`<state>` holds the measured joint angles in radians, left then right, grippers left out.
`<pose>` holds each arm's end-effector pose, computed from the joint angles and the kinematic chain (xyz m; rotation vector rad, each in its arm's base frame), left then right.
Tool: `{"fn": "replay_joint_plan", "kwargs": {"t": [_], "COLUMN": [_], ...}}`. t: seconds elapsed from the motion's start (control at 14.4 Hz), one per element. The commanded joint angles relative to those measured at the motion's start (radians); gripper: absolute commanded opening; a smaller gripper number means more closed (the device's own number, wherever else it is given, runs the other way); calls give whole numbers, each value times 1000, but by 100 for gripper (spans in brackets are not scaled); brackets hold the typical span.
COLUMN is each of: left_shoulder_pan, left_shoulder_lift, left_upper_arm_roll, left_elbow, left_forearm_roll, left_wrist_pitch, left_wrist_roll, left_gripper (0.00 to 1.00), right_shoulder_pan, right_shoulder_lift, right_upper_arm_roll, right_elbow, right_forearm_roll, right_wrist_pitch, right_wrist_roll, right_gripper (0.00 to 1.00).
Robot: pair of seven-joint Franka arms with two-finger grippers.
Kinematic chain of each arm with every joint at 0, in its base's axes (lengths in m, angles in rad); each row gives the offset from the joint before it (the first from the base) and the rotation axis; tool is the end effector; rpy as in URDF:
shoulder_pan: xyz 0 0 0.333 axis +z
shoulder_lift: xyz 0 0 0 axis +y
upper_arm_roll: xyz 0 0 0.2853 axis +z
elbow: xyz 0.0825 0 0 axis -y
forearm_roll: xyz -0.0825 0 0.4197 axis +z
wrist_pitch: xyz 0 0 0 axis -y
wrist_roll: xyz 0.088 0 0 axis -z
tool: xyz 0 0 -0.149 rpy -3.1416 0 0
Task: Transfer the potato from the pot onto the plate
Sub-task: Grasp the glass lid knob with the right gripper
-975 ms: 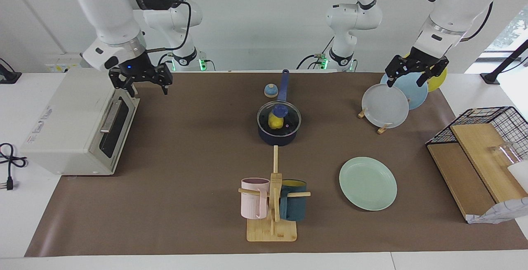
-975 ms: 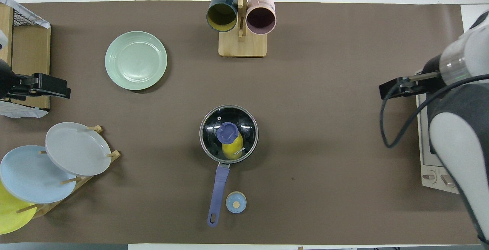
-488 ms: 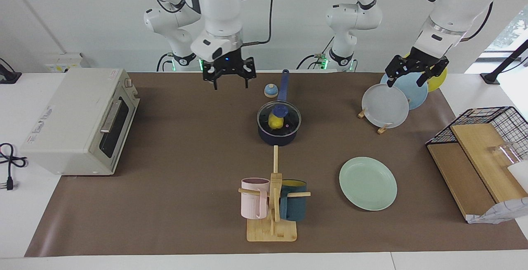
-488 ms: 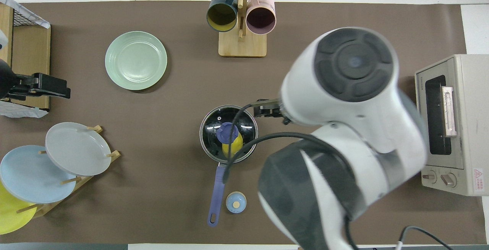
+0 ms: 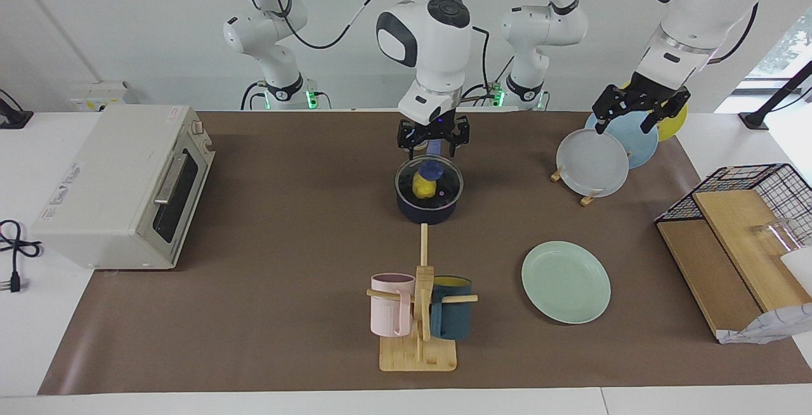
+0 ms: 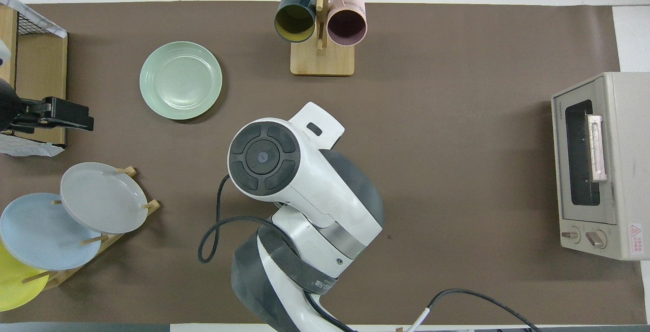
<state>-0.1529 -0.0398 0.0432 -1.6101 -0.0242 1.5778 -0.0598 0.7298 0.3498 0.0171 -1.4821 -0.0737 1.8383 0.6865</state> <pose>0.5760 -0.0667 0.5558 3.1142 -0.0776 0.0082 0.5139 0.4622 0.3960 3.0933 0.1216 0.0740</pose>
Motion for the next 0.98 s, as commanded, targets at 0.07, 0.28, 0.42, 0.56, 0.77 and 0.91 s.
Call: {"fn": "replay_joint_plan", "kwargs": {"t": [0.07, 0.28, 0.42, 0.56, 0.77, 0.91], "left_shoulder_pan": [-7, -7, -7, -14, -7, -5], "left_shoulder_lift": [-11, -11, -12, -12, -14, -14], "left_upper_arm_roll": [11, 11, 11, 11, 11, 12], "left_elbow": [-1, -1, -1, -4, -4, -5], "left_forearm_roll": [-10, -10, -10, -10, -10, -10], "left_wrist_pitch": [-15, -15, -19, -13, -19, -21], "left_wrist_roll": [0, 0, 3, -2, -2, -2], "left_gripper": [100, 100, 100, 100, 100, 100], "right_shoulder_pan": [-6, -16, -10, -4, -4, -6], "right_shoulder_lift": [3, 1, -2, -9, -23, -25], "right_upper_arm_roll": [-3, -2, -3, -3, -3, -3], "right_elbow": [-38, -86, -165, -197, -228, -237], "right_forearm_roll": [-14, -15, -20, -21, -23, -23], "right_wrist_pitch": [94, 171, 249, 260, 259, 271], "right_wrist_roll": [4, 1, 2, 2, 1, 1], "right_gripper": [100, 100, 100, 100, 100, 100]}}
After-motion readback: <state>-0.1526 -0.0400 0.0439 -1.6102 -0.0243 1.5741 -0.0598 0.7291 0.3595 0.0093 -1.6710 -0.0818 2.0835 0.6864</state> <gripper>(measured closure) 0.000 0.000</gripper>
